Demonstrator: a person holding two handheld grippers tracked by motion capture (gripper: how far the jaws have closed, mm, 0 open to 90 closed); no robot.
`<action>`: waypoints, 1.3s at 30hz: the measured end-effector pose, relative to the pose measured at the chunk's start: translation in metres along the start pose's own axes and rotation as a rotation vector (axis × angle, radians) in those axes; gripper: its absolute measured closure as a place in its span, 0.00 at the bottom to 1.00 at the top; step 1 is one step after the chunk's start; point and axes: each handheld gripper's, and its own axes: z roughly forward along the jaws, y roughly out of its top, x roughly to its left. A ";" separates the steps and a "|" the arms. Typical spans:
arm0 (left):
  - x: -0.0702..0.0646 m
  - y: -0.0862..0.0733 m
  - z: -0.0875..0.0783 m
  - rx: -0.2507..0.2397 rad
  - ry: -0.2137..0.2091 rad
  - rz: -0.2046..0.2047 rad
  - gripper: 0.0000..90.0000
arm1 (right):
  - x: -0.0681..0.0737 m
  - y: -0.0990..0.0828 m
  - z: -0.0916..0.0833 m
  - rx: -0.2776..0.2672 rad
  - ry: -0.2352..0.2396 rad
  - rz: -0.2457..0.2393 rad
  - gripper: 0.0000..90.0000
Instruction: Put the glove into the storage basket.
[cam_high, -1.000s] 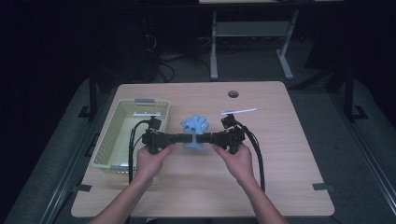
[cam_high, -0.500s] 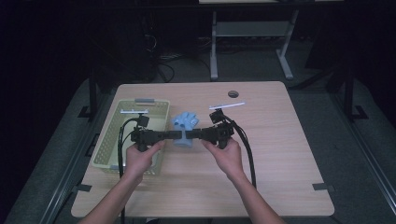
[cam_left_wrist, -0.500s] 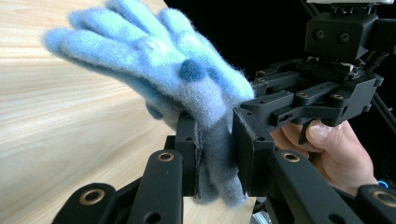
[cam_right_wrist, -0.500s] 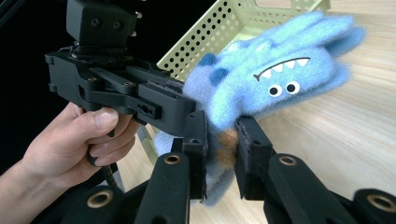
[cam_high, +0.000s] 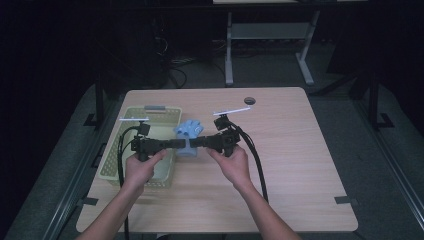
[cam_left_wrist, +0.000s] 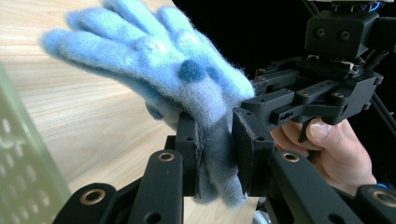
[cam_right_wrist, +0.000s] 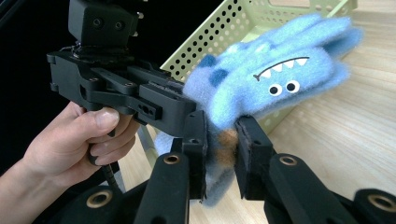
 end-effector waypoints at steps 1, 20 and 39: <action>0.000 0.000 0.000 0.000 0.000 0.000 0.81 | 0.000 0.000 0.000 0.000 0.000 0.000 0.84; 0.016 -0.002 -0.022 0.005 0.009 -0.030 0.81 | 0.005 0.005 0.027 0.021 0.015 -0.014 0.83; 0.027 -0.003 -0.046 0.009 0.048 -0.030 0.82 | 0.014 0.013 0.055 0.050 0.028 -0.029 0.83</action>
